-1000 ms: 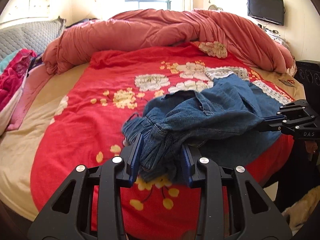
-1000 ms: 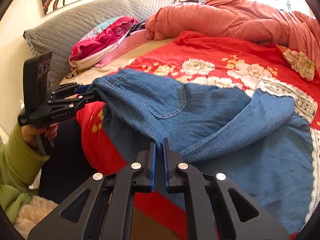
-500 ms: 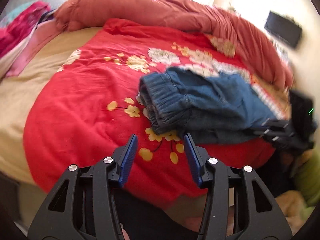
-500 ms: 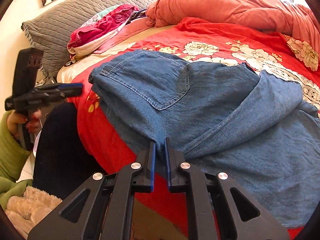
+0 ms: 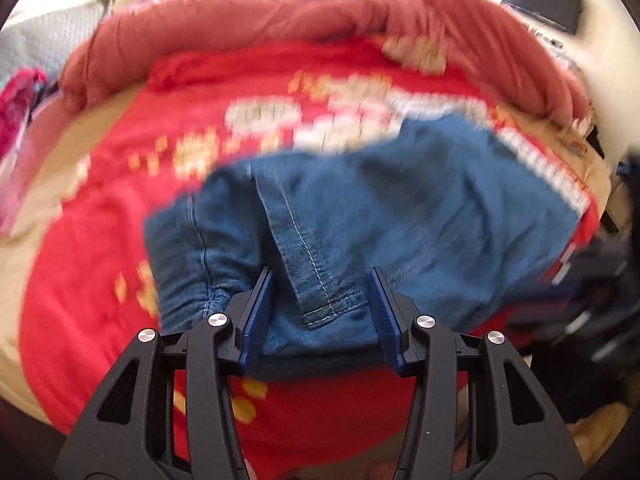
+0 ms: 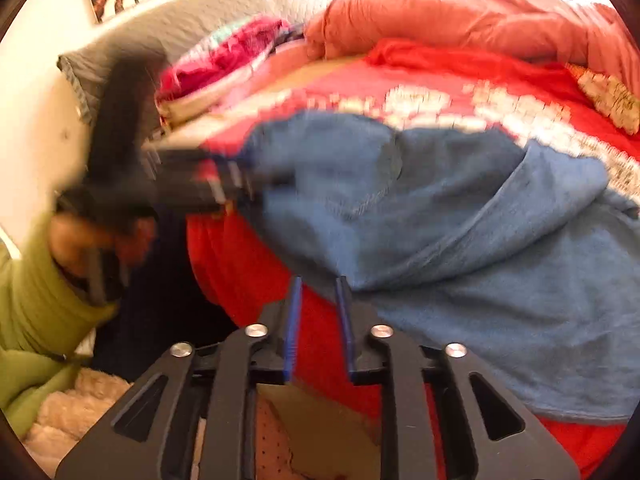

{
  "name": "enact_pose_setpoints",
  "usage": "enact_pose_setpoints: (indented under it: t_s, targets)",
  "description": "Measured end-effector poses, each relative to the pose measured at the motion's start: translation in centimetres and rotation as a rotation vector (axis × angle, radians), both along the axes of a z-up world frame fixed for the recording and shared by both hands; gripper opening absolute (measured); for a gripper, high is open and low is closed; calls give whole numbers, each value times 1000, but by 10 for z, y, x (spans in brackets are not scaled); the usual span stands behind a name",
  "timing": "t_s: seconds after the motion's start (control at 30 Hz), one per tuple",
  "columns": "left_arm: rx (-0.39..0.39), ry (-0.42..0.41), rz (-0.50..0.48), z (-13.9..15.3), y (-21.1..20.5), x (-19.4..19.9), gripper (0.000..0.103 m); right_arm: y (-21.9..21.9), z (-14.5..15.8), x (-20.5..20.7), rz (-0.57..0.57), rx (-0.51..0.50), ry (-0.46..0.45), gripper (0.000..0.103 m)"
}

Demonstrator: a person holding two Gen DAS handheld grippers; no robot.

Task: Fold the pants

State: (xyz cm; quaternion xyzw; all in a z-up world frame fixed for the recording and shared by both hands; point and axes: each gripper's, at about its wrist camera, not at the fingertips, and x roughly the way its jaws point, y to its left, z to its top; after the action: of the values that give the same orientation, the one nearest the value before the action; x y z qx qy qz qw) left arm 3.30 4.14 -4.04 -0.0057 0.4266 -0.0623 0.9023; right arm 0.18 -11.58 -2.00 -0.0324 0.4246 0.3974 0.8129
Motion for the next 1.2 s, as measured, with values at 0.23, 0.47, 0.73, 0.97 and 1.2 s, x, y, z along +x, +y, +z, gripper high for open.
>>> enact_pose_setpoints:
  t_s: [0.23, 0.47, 0.73, 0.97, 1.2]
  targets:
    - [-77, 11, 8, -12, 15, -6, 40, 0, 3, 49, -115, -28, -26, 35]
    - [-86, -2, 7, -13, 14, -6, 40, -5, -32, 67, -181, -111, 67, 35]
    - [-142, -188, -74, 64, -7, -35, 61, -58, 10, 63, -330, 22, -6, 41]
    - [-329, -2, -247, 38, -60, 19, 60, -110, 24, 84, -496, -29, -37, 45]
    - [-364, 137, -283, 5, -96, 74, 47, -125, 34, 105, -526, -97, -76, 47]
